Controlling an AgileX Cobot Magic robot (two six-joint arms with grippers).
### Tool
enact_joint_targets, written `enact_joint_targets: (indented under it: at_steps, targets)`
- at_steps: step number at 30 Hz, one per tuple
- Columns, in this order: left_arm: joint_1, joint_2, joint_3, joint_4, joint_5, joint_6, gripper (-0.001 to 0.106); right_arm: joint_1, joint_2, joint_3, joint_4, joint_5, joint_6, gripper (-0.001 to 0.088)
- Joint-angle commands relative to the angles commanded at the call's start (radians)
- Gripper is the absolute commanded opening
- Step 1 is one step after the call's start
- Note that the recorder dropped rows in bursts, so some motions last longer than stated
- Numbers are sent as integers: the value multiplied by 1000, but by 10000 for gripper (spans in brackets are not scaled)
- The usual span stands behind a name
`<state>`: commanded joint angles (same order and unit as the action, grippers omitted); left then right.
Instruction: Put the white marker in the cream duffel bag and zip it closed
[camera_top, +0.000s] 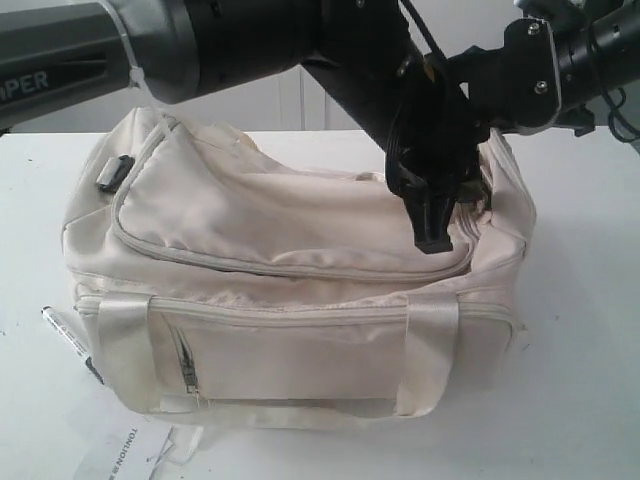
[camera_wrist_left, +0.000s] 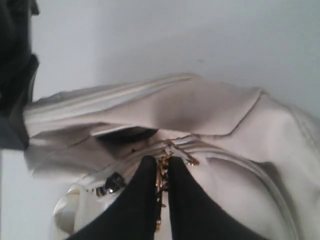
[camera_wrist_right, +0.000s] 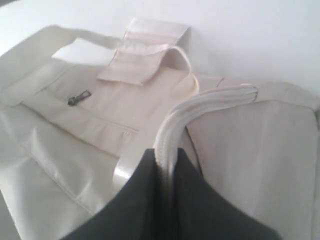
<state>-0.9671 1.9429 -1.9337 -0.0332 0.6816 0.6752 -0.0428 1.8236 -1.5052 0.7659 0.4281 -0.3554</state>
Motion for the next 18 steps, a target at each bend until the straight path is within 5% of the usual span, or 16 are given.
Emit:
enact_joint_targets:
  at_steps: [10, 18]
  targets:
    - [0, 0, 0, 2, -14, -273, 0, -10, -10, 0, -63, 26, -8, 0]
    - [-2, -5, 0, -142, -37, -281, 0, -10, -8, 0, -63, -15, -4, 0]
